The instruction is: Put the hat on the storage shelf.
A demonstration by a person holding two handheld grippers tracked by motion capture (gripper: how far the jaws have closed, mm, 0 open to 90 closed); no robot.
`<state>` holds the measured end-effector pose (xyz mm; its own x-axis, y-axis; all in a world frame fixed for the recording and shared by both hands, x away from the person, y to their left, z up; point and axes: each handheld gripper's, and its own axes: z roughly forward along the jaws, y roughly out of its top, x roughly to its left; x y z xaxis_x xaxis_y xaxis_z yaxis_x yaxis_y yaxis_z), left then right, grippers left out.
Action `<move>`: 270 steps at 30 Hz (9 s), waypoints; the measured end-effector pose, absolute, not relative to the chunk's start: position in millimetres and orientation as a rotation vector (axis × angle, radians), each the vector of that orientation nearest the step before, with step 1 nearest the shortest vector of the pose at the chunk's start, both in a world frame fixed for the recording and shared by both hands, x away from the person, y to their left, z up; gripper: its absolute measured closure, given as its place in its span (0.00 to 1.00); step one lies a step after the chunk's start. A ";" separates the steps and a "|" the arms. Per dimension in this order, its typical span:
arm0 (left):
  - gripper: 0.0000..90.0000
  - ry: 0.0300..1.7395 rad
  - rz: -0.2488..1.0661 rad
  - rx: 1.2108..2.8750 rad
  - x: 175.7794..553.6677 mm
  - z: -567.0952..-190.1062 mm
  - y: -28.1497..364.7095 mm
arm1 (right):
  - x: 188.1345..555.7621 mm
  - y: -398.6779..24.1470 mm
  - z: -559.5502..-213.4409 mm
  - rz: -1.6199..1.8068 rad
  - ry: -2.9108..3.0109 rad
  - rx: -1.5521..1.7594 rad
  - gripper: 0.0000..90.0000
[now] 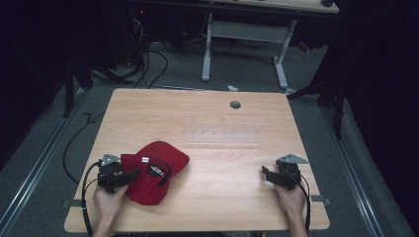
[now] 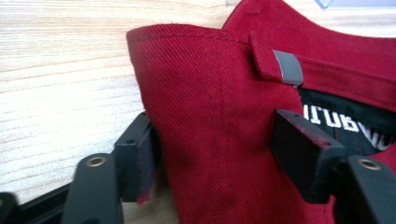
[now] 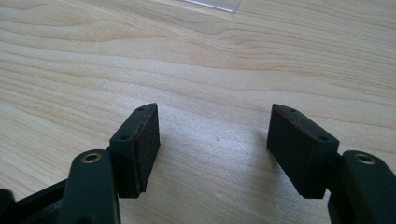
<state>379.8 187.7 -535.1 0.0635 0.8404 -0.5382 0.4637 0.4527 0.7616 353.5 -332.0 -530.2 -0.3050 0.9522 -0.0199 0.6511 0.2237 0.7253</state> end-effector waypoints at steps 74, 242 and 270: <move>0.98 1.142 0.164 1.207 357.8 -366.4 137.9 | 337.3 -273.1 -515.0 0.802 2.093 1.106 0.39; 0.36 1.441 0.530 1.315 379.9 -546.8 141.3 | 339.8 -250.0 -429.9 1.224 2.289 0.897 0.95; 0.33 1.440 0.523 1.315 380.1 -547.0 140.8 | 386.1 -303.0 -399.6 1.149 2.167 1.081 0.95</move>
